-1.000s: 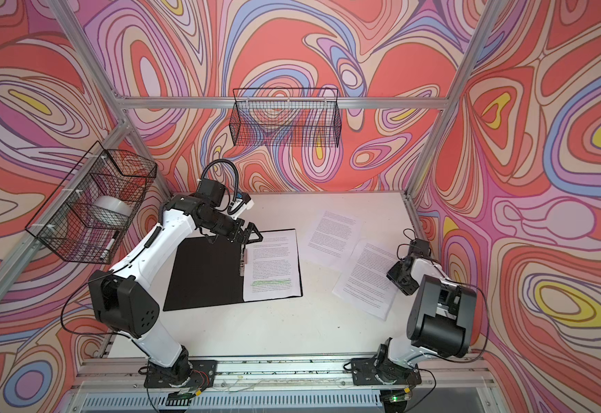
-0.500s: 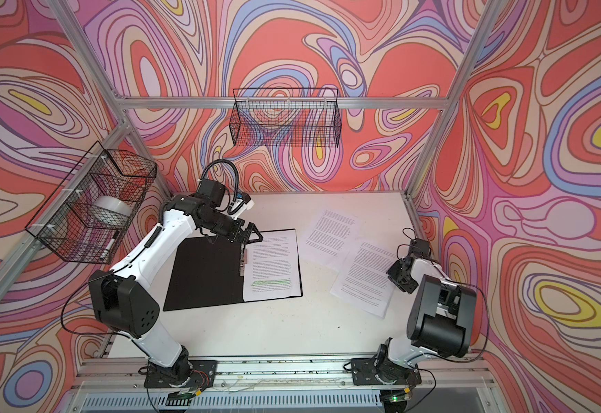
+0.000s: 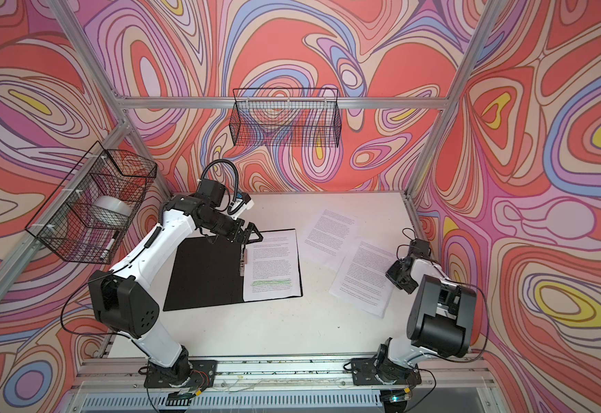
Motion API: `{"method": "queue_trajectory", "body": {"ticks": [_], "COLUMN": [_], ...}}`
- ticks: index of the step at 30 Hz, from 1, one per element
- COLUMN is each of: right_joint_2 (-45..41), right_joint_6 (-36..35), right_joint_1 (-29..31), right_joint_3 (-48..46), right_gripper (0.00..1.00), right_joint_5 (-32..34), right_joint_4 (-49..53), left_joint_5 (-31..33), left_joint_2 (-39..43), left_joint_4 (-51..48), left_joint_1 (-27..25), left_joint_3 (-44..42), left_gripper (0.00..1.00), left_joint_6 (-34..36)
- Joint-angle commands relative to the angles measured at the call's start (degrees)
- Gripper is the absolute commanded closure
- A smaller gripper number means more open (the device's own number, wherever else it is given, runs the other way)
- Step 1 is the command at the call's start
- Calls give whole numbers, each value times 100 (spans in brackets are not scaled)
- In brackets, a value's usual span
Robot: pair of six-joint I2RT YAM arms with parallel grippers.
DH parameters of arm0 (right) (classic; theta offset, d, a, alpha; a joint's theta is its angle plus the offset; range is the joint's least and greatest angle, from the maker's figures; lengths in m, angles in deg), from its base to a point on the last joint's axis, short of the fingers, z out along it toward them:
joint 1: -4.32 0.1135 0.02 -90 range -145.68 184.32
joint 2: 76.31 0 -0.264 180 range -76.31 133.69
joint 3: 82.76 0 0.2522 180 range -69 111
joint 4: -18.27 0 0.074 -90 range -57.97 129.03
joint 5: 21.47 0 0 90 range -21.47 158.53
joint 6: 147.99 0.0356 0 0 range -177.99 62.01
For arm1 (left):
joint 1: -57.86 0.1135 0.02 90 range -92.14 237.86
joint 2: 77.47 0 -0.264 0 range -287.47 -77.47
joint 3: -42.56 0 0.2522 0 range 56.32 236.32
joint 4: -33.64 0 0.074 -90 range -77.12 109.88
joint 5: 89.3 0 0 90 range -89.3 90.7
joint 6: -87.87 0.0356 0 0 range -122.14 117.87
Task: Put the files into the folder
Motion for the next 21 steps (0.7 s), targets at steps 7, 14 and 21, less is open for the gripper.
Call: {"method": "queue_trajectory", "body": {"ticks": [7, 14, 21], "right_joint_2": [-182, -154, 16], "right_joint_6": [-148, -212, -199], "right_joint_1": [-31, -31, -31], "right_joint_3": [84, 249, 455], "right_gripper": [100, 81, 49], "right_joint_5": [-5, 90, 102], "right_joint_4": [158, 383, 582], "left_joint_5": [-42, -67, -104], "left_joint_2": [189, 180, 163], "left_joint_4": [13, 22, 36], "left_joint_1": [-30, -29, -30], "left_joint_3": [-68, -67, -66], "left_gripper": [1, 1, 1], "left_joint_6": [8, 1, 11]}}
